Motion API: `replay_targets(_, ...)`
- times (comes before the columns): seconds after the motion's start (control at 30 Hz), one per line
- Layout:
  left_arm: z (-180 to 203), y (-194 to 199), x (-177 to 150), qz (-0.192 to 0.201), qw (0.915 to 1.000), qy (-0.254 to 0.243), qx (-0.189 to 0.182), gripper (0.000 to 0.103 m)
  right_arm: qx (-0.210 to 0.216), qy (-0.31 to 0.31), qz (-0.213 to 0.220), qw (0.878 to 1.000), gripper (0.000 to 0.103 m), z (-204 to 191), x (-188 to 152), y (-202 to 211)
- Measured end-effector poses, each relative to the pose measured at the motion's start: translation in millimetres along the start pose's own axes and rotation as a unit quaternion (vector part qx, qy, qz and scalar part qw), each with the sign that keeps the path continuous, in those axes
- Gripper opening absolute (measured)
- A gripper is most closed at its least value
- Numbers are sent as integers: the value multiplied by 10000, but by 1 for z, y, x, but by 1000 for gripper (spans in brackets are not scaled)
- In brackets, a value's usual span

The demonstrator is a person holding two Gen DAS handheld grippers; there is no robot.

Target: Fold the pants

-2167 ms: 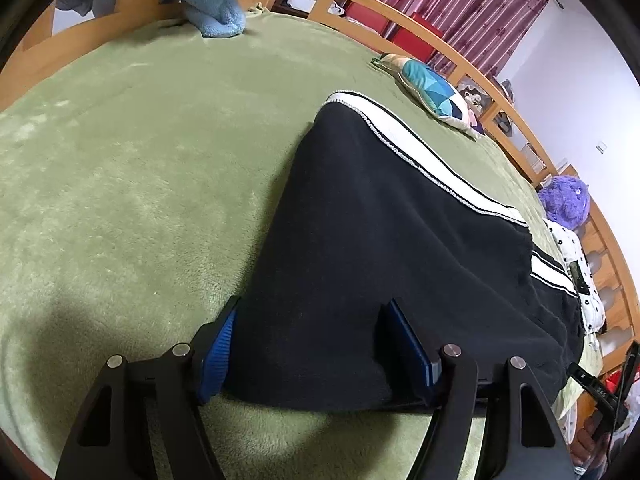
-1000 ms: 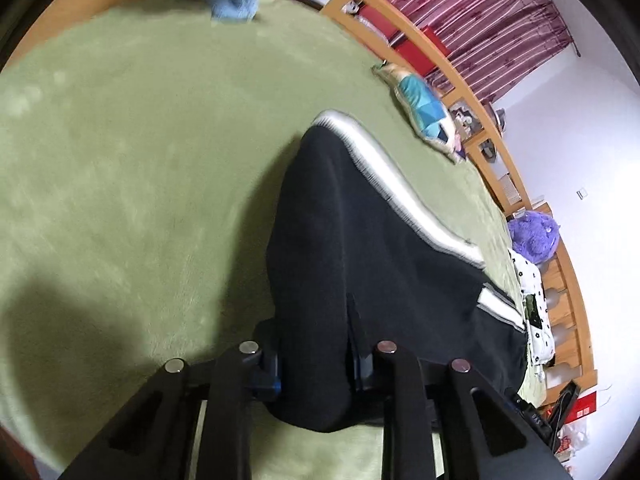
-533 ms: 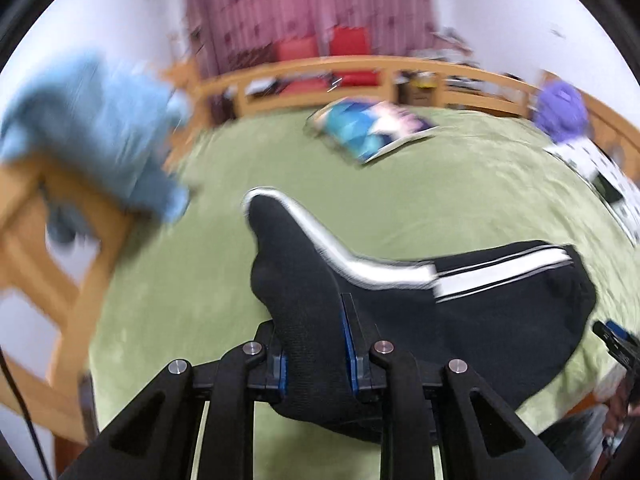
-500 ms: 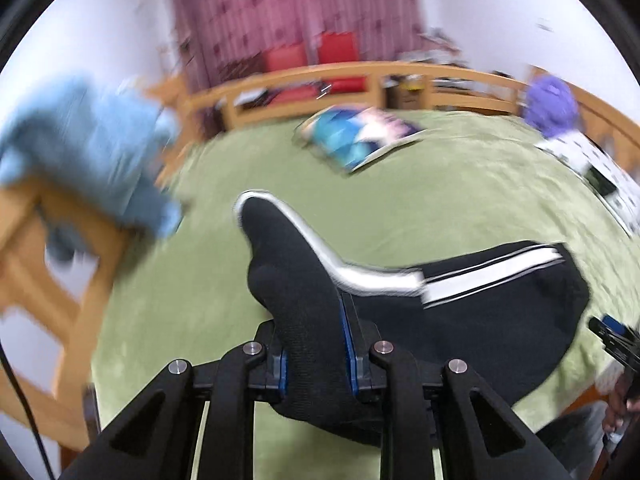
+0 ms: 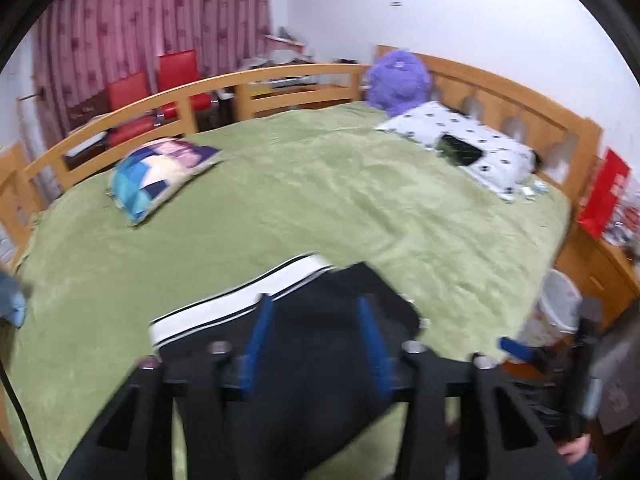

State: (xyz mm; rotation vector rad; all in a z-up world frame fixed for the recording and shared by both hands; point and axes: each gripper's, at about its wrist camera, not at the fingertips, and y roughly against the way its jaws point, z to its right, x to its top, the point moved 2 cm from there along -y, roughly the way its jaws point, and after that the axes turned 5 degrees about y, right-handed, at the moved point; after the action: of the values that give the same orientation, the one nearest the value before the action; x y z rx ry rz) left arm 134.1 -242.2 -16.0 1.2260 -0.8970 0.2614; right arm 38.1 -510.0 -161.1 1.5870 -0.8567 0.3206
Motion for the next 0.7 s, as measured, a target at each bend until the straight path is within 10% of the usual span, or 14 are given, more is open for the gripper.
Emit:
replay_targets(0.37, -144, -38, -88, -745, 9853, 1298, 820, 49, 1138, 63, -399, 9927, 69, -45, 10, -75)
replay_targets(0.5, -169, -38, -118, -968, 9771, 1645, 944, 49, 1259, 437, -913, 9869, 19, -74, 8, -106)
replay_targets(0.7, -167, -38, -129, -960, 9780, 1806, 408, 49, 1494, 788, 182, 9855, 14, -78, 39, -44)
